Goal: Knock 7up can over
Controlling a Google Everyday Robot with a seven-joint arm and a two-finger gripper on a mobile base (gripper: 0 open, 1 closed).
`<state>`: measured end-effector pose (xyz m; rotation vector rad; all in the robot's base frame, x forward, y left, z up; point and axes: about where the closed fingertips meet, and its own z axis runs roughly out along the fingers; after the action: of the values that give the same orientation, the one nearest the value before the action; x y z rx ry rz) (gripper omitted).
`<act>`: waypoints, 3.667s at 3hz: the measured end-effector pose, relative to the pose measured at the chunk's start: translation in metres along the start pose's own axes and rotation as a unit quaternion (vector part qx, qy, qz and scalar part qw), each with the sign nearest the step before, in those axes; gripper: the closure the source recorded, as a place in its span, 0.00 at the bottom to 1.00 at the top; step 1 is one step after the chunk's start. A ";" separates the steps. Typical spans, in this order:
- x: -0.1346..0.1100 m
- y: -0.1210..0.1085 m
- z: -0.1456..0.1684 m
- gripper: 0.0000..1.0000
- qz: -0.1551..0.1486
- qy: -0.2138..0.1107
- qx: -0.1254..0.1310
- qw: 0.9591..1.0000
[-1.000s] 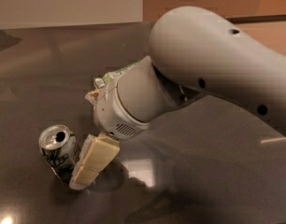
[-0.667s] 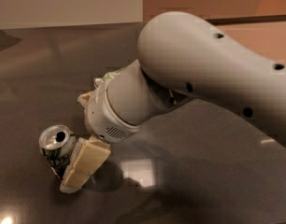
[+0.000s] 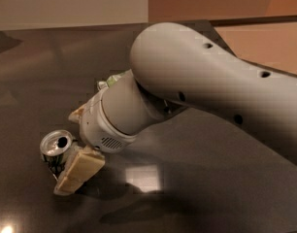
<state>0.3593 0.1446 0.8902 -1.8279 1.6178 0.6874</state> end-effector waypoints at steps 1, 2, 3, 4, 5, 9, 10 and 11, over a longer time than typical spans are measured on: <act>-0.003 -0.001 -0.001 0.41 0.000 -0.006 -0.004 1.000; -0.005 -0.003 -0.004 0.64 0.000 -0.010 -0.004 1.000; -0.001 -0.014 -0.022 0.88 0.001 0.005 -0.006 1.000; 0.007 -0.028 -0.051 1.00 -0.002 0.048 -0.007 0.999; 0.025 -0.039 -0.087 1.00 -0.019 0.127 -0.002 0.992; 0.071 -0.016 -0.144 1.00 -0.183 0.364 -0.019 0.913; 0.089 -0.018 -0.130 1.00 -0.203 0.387 -0.059 0.898; 0.105 -0.023 -0.119 0.83 -0.214 0.407 -0.087 0.884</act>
Offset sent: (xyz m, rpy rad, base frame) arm 0.0083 -0.0032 0.0076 0.0325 0.0219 0.0052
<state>0.3945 -0.0112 0.8987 -2.7119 1.5268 -0.1939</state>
